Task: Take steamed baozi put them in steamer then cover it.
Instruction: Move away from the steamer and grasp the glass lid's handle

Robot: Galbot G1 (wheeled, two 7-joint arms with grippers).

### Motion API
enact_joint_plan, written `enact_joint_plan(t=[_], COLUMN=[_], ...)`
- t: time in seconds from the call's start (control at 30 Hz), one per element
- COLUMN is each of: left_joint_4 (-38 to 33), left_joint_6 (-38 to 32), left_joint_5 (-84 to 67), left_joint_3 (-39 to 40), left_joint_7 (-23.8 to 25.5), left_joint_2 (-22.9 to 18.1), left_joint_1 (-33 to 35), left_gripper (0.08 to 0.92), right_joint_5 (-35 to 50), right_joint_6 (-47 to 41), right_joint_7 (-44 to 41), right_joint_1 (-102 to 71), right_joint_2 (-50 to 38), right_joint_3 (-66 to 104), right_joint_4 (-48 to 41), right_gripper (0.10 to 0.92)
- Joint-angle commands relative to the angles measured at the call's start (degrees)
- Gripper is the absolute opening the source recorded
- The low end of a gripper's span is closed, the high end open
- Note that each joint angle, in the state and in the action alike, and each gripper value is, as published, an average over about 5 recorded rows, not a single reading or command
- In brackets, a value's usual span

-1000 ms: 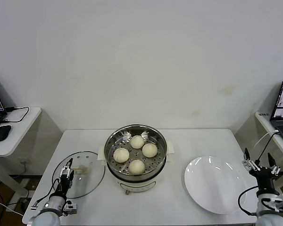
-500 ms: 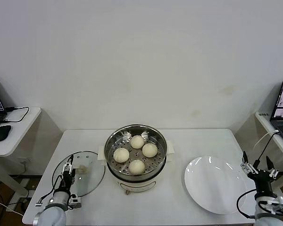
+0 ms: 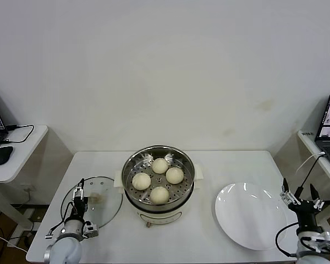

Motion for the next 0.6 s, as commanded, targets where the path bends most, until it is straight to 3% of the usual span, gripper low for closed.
enact_joint_plan(t=[0.03,0.4,0.6], left_joint_4=[1.51,3.16,3.45], left_joint_6=[0.51,0.36,0.13], left_joint_5=[-0.29,-1.22,-1.49], left_joint_3=[0.28,0.14,-0.17], left_joint_7=[-0.55,-1.79,-2.12], left_joint_2=[-0.95,-0.74,-0.55], left_joint_1=[-1.37,-1.44,-1.02], left_gripper=[0.823,0.814,0.671], right_joint_5=[-0.12,-0.29,-0.39], right_joint_6=[0.11,0.22,0.30], right_joint_7=[0.02,-0.03,-0.03], right_joint_1=[-0.12,-0.27,-0.48], right_joint_2=[0.18,0.40,0.44], right_joint_3=[0.06,0.07,0.11], right_joint_4=[0.17,0.26,0.32], right_gripper=[0.823,0.823,0.823])
